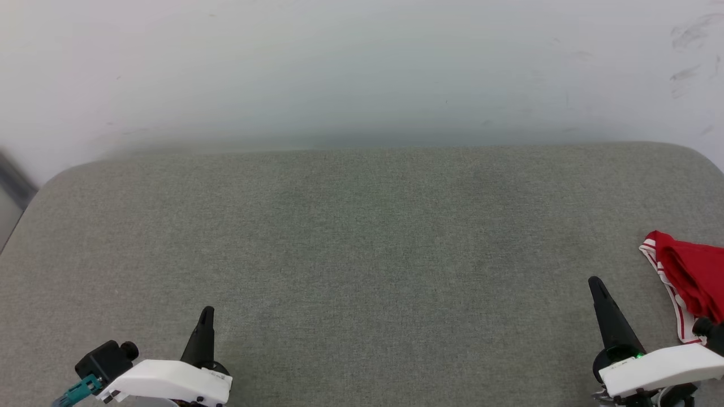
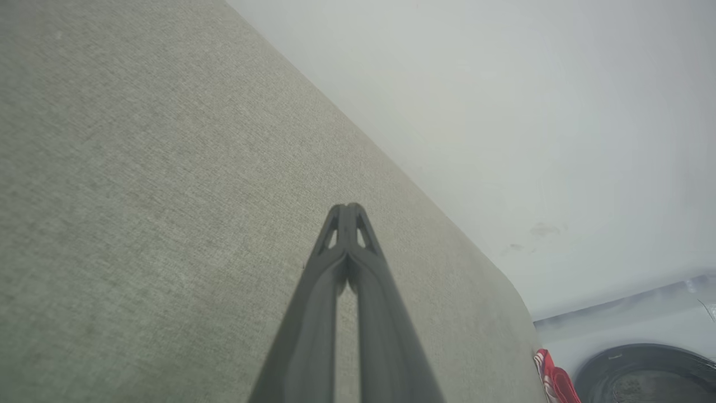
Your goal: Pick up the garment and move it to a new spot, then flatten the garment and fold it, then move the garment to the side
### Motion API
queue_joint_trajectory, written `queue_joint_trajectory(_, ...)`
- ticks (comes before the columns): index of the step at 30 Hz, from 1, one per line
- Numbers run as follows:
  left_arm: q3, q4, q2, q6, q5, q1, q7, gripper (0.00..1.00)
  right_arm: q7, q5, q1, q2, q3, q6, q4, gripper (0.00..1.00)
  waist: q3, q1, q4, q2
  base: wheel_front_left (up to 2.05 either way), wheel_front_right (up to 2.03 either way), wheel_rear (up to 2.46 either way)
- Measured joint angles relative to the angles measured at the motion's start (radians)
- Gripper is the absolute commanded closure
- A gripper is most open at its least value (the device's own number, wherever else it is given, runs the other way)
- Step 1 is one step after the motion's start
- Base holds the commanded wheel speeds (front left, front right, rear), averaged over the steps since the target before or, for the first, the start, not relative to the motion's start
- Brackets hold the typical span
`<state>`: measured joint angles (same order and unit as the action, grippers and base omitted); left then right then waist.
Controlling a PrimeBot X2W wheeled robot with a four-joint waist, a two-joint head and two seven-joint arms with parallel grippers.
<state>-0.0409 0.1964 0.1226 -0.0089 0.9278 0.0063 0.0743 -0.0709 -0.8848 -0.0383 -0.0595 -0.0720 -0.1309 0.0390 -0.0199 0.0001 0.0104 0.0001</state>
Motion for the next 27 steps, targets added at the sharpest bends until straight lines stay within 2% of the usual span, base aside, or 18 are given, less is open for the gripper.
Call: queue_joint_trajectory(27, 0.062, 0.02, -0.029, -0.05, 0.284, -0.046, -0.076, 1.0, -0.01, -0.305, 0.058, -0.001, -0.01, 0.0, 0.086, 1.0, 0.008, 0.0, -0.003, 0.0, 0.0, 0.0, 0.0)
